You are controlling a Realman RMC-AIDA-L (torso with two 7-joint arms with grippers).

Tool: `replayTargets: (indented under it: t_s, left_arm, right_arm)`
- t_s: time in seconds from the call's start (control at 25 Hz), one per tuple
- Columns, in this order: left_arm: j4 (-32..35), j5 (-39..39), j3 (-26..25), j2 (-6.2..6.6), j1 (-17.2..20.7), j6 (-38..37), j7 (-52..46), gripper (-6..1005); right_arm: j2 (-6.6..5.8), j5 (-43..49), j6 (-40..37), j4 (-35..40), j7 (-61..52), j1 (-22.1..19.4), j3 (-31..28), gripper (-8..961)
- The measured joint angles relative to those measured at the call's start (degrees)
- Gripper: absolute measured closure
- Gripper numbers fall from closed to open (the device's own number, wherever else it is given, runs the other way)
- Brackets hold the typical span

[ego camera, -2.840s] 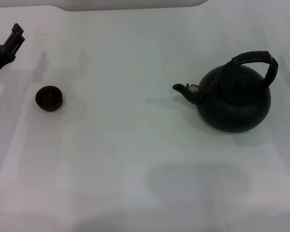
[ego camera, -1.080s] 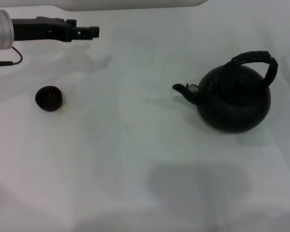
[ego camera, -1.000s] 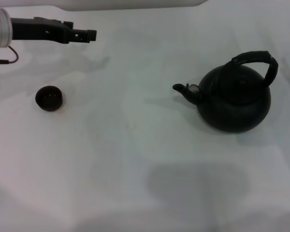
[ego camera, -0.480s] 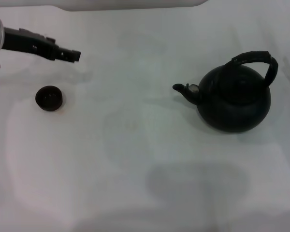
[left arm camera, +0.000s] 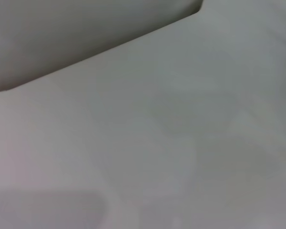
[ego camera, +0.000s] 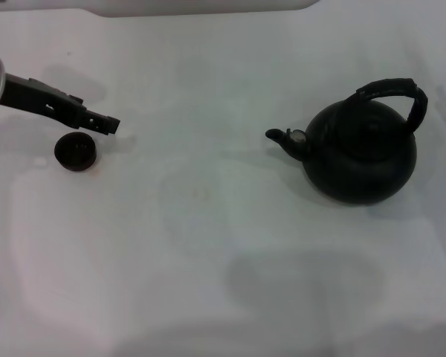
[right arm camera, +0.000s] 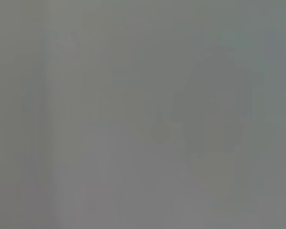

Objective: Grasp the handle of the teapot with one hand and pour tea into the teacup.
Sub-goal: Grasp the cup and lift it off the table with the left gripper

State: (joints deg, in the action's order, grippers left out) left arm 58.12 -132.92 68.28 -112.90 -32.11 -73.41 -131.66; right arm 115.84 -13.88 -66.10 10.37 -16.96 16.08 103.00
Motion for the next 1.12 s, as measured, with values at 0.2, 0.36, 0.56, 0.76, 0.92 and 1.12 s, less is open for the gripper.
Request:
replayTargets:
  t_s: [0.2, 0.36, 0.56, 0.76, 0.92, 1.12]
  left_arm:
    - [0.0, -5.0, 0.0, -0.92, -0.2, 0.1, -1.3, 112]
    - [0.0, -5.7, -0.1, -1.46, -0.5, 0.0, -1.2, 112]
    - [-0.4, -5.9, -0.1, -1.33, -0.4, 0.0, -1.2, 113]
    - [-0.6, -7.5, -0.1, -1.50, -0.5, -0.2, -1.3, 113]
    - [-0.6, -8.3, -0.1, -1.57, -0.5, -0.2, -1.4, 113]
    - [-0.6, -8.7, -0.1, -1.63, -0.3, 0.0, -1.4, 112]
  right_arm:
    - [0.07, 0.0, 0.0, 0.0, 0.0, 0.0, 0.0, 94]
    - [0.09, 0.0, 0.0, 0.0, -0.1, -0.1, 0.0, 95]
    - [0.09, 0.0, -0.1, 0.0, -0.3, -0.2, 0.0, 96]
    - [0.09, -0.1, 0.0, 0.0, -0.4, -0.1, 0.0, 97]
    - [0.09, -0.1, 0.0, 0.0, -0.3, 0.0, 0.0, 98]
    - [0.09, -0.7, 0.0, 0.0, -0.4, 0.0, 0.0, 99]
